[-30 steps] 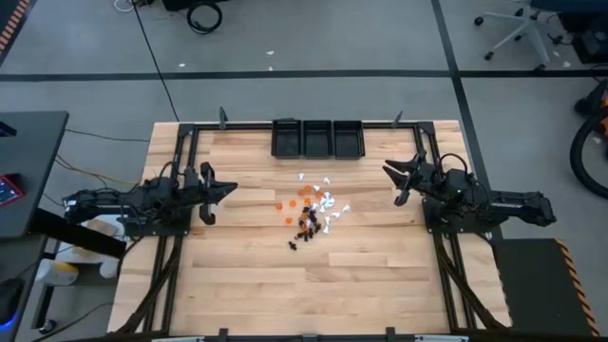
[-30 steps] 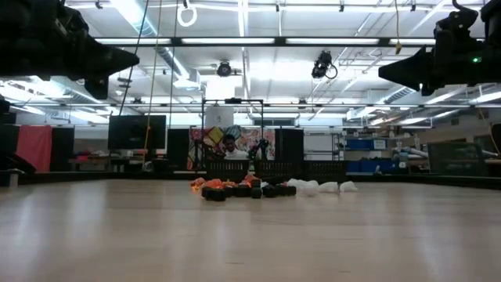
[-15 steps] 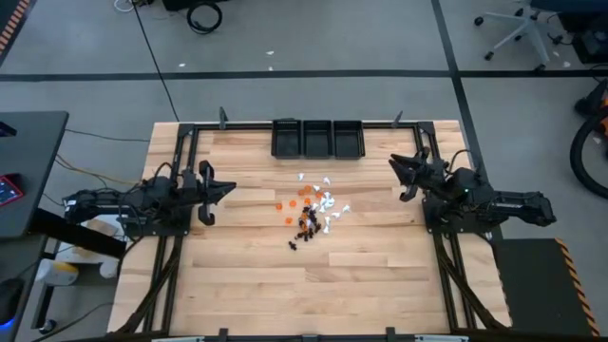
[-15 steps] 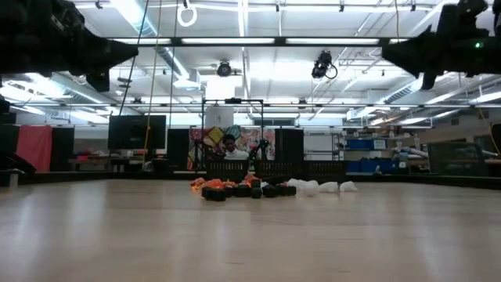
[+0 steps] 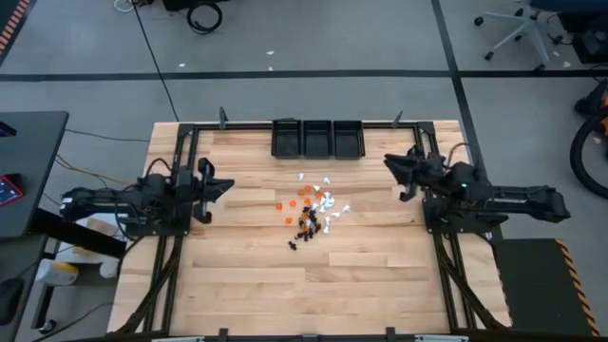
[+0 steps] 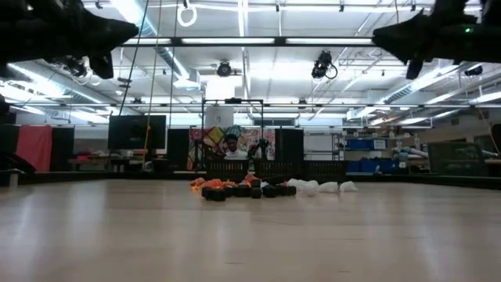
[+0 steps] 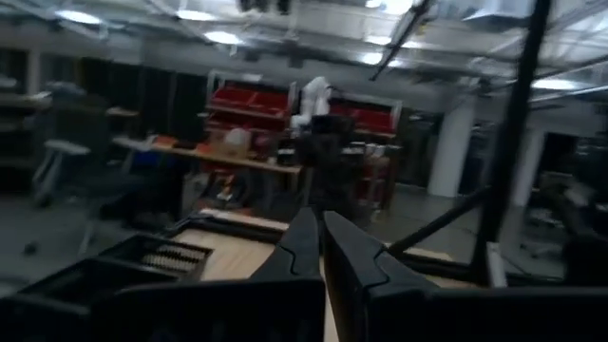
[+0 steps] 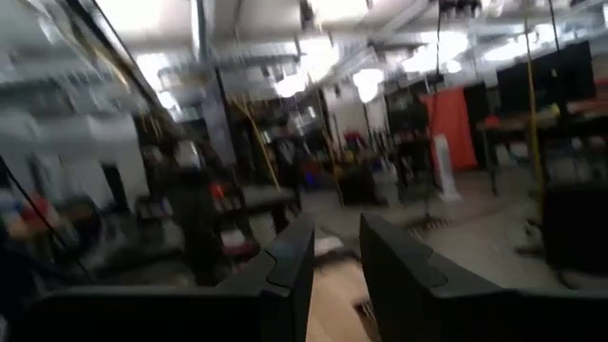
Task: Sort game pieces by color
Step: Put the white game piece into the right black basket
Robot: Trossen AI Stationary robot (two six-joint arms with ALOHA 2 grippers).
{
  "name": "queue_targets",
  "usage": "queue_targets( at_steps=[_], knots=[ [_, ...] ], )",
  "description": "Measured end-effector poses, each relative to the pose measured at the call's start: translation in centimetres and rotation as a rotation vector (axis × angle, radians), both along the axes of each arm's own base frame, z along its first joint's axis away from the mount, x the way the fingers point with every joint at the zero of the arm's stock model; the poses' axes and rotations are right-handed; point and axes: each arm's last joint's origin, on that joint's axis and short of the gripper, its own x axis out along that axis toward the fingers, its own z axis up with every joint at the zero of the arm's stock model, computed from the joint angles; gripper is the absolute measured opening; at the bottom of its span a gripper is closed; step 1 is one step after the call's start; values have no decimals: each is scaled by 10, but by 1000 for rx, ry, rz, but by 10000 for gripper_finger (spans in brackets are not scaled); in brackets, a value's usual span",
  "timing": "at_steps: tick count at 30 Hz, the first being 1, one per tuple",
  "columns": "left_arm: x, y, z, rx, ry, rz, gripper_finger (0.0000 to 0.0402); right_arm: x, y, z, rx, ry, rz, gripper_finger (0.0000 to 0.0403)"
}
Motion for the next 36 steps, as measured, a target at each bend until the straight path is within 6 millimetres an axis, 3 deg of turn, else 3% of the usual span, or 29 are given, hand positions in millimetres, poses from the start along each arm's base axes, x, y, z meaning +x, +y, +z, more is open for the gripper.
queue_targets(
  at_steps=[8,14,23,29,36],
  knots=[
    [22,11,8,-19,198,82,8,35,-12,-17,33,270,-4,93],
    [42,12,-3,11,283,80,70,56,-6,-45,95,444,149,102],
    [65,1,-10,47,274,3,159,78,9,-78,69,602,233,201],
    [73,4,-17,121,310,24,167,91,8,-104,69,640,231,256],
    [77,14,-14,208,267,98,167,99,-1,-128,15,624,222,245]
  ],
)
